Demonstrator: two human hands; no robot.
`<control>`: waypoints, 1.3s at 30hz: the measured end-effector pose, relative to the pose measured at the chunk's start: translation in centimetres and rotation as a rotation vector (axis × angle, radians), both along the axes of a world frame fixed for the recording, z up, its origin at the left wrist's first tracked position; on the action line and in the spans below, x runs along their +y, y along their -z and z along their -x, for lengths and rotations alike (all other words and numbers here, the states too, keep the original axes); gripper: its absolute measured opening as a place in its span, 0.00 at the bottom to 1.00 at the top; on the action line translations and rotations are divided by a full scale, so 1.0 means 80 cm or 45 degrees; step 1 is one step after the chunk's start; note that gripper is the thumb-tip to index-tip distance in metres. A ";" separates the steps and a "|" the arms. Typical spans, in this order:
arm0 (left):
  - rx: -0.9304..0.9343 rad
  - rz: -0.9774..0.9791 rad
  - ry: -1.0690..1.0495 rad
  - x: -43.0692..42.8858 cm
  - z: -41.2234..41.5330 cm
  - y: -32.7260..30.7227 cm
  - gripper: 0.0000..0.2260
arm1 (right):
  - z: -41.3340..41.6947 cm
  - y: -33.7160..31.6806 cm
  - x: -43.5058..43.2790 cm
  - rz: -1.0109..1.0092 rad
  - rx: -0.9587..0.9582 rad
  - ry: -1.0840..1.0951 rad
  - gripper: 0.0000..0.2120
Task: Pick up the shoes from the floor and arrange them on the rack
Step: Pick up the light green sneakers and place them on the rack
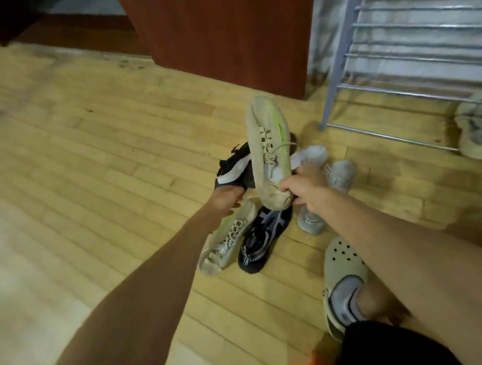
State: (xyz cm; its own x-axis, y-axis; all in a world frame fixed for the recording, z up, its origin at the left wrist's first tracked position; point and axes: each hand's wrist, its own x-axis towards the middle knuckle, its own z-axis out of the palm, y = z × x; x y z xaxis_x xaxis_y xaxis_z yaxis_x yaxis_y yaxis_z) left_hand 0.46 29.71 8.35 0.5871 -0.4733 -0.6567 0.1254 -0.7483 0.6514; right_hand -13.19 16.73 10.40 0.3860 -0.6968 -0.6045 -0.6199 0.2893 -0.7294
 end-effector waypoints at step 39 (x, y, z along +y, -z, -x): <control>0.346 0.424 -0.054 0.015 0.034 -0.038 0.14 | 0.075 -0.038 -0.050 0.107 0.196 -0.053 0.09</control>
State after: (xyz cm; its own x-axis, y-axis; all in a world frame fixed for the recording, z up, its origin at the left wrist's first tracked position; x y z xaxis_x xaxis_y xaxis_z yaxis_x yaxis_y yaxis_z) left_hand -2.28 30.95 11.42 0.4373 -0.6646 -0.6059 0.3522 -0.4933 0.7954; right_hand -19.17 12.71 13.43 0.3233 -0.7328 -0.5988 -0.7363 0.2027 -0.6456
